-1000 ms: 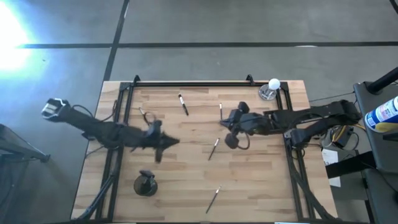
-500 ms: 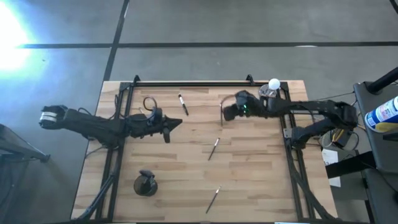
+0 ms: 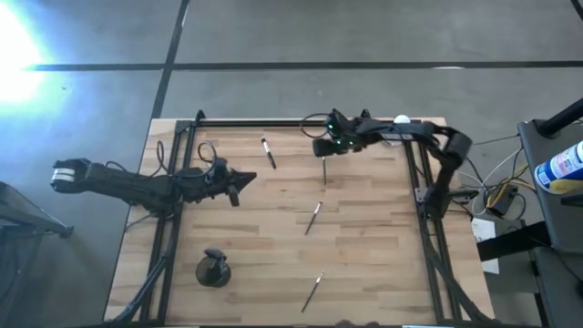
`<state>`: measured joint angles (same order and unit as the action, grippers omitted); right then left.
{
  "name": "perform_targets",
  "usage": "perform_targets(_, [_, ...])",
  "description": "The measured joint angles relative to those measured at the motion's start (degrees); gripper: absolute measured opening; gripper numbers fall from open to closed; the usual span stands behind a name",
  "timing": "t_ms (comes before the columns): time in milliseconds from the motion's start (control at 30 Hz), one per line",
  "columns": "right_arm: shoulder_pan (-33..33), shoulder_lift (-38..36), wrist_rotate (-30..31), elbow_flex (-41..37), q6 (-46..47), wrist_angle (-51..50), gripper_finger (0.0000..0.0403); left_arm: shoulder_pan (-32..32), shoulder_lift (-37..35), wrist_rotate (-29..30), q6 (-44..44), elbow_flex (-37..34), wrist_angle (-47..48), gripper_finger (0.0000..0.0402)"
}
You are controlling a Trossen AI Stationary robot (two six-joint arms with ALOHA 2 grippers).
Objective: Pick & Place Makeup Brushes
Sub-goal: Put the eyeshadow brush into the holder
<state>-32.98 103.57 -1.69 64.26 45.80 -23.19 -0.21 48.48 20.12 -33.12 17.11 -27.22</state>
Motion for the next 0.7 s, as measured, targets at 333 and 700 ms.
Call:
perform_targets(333, [-0.9, 13.3, 0.2, 13.5, -6.1, -10.6, 0.0124, 0.0, -0.9, 2.9, -1.1, -0.5, 0.2, 0.0000])
perform_targets(700, [-0.1, 14.1, 2.0, 14.6, -7.2, -11.4, 0.0019, 0.2, -0.8, 3.5, -1.2, -0.6, 0.8, 0.0000])
